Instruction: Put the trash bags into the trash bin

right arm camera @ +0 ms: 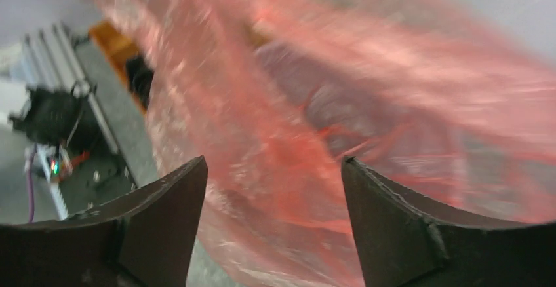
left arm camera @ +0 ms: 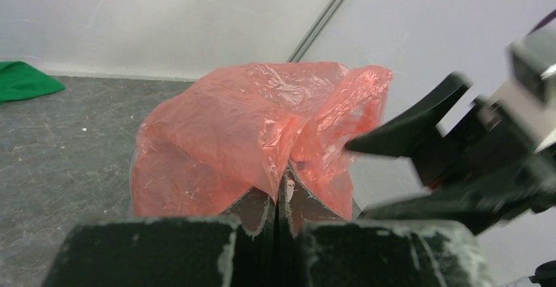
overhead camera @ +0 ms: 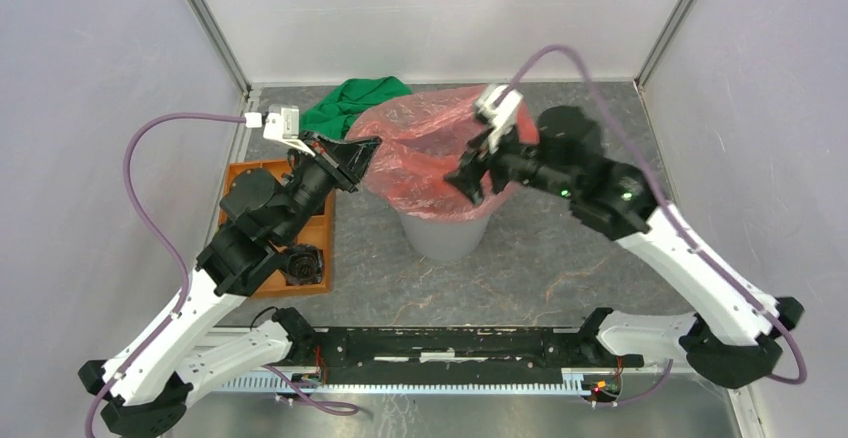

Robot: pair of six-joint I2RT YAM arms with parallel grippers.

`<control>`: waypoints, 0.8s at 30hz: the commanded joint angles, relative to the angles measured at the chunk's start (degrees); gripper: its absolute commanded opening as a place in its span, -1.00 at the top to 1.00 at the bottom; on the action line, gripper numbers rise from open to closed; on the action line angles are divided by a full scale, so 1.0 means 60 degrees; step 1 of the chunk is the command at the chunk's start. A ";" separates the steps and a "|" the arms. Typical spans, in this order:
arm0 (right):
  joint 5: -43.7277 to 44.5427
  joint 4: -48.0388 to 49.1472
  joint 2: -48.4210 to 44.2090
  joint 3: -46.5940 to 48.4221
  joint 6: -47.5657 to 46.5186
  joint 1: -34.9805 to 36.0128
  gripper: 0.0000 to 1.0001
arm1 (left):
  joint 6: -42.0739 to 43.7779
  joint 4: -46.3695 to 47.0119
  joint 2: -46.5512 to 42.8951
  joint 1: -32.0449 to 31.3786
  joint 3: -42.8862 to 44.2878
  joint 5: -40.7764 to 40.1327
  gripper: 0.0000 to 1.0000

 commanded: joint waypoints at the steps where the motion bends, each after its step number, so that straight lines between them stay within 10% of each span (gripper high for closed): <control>1: -0.0312 0.0435 0.0174 -0.1118 -0.0749 0.0755 -0.69 | -0.0413 -0.0273 0.0158 0.0011 0.0279 -0.0297 0.96; 6: 0.0346 0.0693 0.0839 -0.1891 -0.1025 0.0885 -0.70 | -0.0497 -0.0212 0.0282 0.0011 0.0329 -0.0177 0.96; 18: 0.2723 0.1162 0.3832 -0.1056 -0.0653 0.0909 0.24 | -0.0944 -0.0690 0.0813 0.0011 -0.0440 -0.0606 0.96; 24: 0.2332 0.0361 0.3688 -0.0604 -0.0261 0.1040 0.16 | -0.0695 -0.0907 0.0757 0.0011 -0.0881 -0.1101 0.96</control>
